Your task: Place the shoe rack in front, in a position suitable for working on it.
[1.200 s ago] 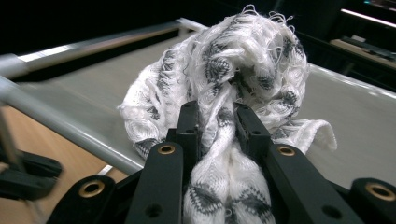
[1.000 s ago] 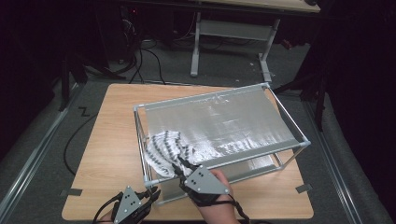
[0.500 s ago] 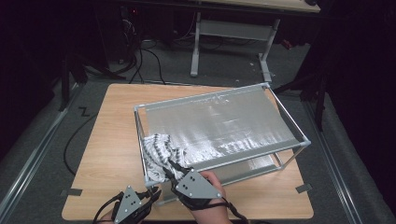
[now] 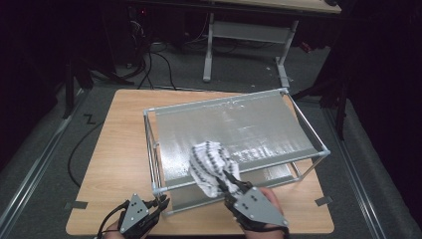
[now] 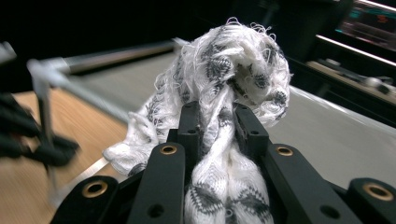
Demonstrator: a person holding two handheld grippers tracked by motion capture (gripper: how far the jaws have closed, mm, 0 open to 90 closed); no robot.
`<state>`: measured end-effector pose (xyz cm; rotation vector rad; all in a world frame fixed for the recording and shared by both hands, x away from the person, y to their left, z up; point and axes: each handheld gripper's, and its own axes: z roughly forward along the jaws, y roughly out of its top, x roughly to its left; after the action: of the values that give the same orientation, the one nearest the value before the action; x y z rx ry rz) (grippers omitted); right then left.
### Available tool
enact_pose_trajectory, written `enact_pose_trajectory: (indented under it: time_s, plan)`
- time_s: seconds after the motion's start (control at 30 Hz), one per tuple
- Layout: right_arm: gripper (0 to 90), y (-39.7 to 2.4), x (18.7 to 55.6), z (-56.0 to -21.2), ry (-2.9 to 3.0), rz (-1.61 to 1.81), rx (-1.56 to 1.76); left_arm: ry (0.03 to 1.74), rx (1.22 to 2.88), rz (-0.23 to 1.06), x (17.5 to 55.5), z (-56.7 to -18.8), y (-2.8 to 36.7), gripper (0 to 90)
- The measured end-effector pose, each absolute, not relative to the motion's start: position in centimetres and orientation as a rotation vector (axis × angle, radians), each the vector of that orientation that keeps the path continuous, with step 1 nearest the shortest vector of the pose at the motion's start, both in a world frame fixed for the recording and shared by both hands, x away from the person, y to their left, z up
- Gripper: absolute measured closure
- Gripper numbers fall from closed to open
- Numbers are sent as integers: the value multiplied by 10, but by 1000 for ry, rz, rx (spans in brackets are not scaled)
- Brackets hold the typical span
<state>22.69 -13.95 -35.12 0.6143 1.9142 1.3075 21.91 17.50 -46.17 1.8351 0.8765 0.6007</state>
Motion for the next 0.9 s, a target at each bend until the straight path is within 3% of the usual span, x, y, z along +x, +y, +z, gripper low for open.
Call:
enact_pose_trajectory:
  time_s: [0.3,0.6,0.73,0.83,0.87,0.9]
  plan:
    - [764,-216,224,-378,1893,1188,838,898,1838,608,232,-461,180,801]
    - [759,-229,255,-432,1984,1022,1003,900,1839,613,239,-460,185,800]
    - [756,-233,287,-473,2077,902,1144,899,1841,616,238,-460,187,799]
    - [725,-237,293,-484,2094,881,1181,899,1843,616,238,-460,187,799]
    - [593,-240,296,-489,2113,907,1229,899,1843,617,238,-460,188,799]
    - [593,-240,296,-489,2113,907,1229,899,1843,617,238,-460,188,799]
